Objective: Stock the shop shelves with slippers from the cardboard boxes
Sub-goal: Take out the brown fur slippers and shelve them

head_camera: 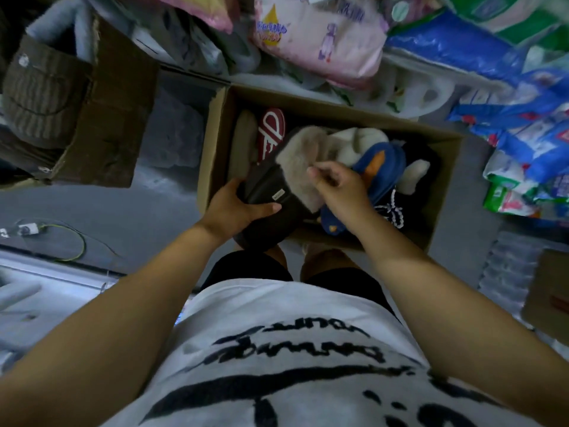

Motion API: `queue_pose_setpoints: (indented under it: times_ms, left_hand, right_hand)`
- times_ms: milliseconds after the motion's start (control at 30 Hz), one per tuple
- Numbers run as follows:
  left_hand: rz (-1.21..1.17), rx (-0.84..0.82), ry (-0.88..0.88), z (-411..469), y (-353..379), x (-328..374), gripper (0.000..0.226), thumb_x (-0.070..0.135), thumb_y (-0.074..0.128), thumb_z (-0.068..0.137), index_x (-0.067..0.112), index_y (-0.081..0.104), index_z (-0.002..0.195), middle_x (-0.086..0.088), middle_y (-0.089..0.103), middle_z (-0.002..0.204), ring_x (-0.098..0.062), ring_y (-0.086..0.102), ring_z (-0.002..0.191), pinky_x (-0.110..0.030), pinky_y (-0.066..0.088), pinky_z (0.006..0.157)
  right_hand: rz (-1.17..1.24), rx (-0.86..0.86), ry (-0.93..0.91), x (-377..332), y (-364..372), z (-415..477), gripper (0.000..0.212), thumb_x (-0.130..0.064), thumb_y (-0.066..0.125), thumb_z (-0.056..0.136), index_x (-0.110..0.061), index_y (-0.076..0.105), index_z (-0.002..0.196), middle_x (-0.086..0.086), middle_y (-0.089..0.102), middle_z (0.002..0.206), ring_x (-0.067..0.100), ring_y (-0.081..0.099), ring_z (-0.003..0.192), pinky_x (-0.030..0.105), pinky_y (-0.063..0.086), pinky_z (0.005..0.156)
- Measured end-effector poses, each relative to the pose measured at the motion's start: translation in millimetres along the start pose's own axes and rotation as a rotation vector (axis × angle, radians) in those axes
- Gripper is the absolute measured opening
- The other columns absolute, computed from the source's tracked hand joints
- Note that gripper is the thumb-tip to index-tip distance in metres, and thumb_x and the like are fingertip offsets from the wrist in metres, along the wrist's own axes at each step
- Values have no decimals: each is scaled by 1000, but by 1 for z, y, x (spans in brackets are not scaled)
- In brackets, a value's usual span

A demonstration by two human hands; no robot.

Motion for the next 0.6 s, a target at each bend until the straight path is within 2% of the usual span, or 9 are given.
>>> queue_pose_setpoints:
  times_ms: [67,133,200,300,400,500,600]
  left_hand:
    - [-139,114,-49,-10,13,-6,78,38,92,70,15,54,134,4,62,115,-17,62,106,-26,51,84]
    - [-269,242,-103,-17,20,-13,73,39,91,71,12,57,130,0,65,116,-20,64,105,-28,54,84]
    - [-379,345,-140,-22,25,-22,73,41,91,70,9,60,128,-3,68,116,-21,68,104,-25,56,78]
    - [-499,427,-176,-28,31,-33,73,41,93,67,10,65,126,-5,73,114,-19,72,101,-24,60,75]
    - [-573,461,-203,-37,35,-41,81,50,95,56,11,69,122,-5,76,110,-19,75,97,-33,63,81]
    - [-591,494,-214,-45,36,-44,64,39,93,68,10,70,121,-5,76,106,-15,75,91,-29,63,79]
    - [-605,510,-238,-53,35,-43,56,33,89,76,10,66,122,-2,73,105,-11,72,89,-21,60,71]
  right_hand:
    - [-17,235,-76,9,-37,-1,31,-42,70,94,-21,62,116,-10,65,107,2,61,98,24,51,91]
    - [-73,495,-132,21,-76,-3,39,-44,75,88,-19,58,112,-2,64,106,12,63,97,32,54,91]
    - [-132,632,-111,40,-106,1,53,-53,78,78,-16,56,109,1,59,107,21,63,102,41,55,91]
    - [-149,532,25,66,-122,19,78,-60,82,68,-10,54,121,5,57,118,23,61,108,37,54,92]
    - [-124,361,91,84,-118,33,84,-52,82,77,-9,45,137,10,59,131,25,61,115,31,50,90]
    - [-208,332,99,94,-117,40,69,-43,72,91,-5,44,141,17,57,137,33,57,124,36,48,98]
    - [-249,316,33,82,-115,37,46,-35,66,97,-6,52,131,11,65,117,28,63,110,34,50,94]
Point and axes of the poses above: each hand's wrist, its own z-axis towards the middle knuckle, its own y-axis out of the palm, x = y × z, the point moved 6 cm from there along z, towards the middle knuckle
